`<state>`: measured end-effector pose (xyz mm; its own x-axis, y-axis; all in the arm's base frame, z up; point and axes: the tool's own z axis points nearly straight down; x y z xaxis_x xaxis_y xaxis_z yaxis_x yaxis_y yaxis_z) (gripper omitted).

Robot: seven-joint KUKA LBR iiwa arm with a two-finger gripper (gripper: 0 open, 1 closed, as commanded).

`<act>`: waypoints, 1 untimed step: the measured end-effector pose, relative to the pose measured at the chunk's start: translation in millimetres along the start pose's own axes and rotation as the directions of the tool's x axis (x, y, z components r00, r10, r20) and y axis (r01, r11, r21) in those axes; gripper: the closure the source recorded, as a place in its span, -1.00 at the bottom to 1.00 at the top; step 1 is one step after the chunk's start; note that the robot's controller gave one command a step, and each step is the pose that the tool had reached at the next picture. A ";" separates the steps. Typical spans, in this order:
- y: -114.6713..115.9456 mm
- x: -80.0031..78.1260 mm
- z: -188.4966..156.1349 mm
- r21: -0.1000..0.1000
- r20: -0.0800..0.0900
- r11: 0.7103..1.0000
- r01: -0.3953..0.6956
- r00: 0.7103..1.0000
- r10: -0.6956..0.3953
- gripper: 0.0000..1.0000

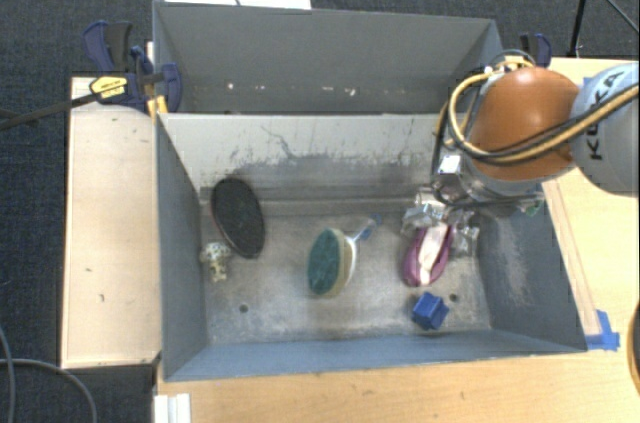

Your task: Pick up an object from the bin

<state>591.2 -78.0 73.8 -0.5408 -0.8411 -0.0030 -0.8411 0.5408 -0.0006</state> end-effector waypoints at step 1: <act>5.3 3.2 -85.0 0.007 0.003 0.995 -0.102 0.995 0.101 1.00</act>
Offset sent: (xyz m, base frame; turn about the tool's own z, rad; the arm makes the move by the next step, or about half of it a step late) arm -0.0084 -0.0002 0.0805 0.1009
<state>584.8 -78.0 158.8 -0.6234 -0.7819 -0.0060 -0.7819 0.6234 -0.0073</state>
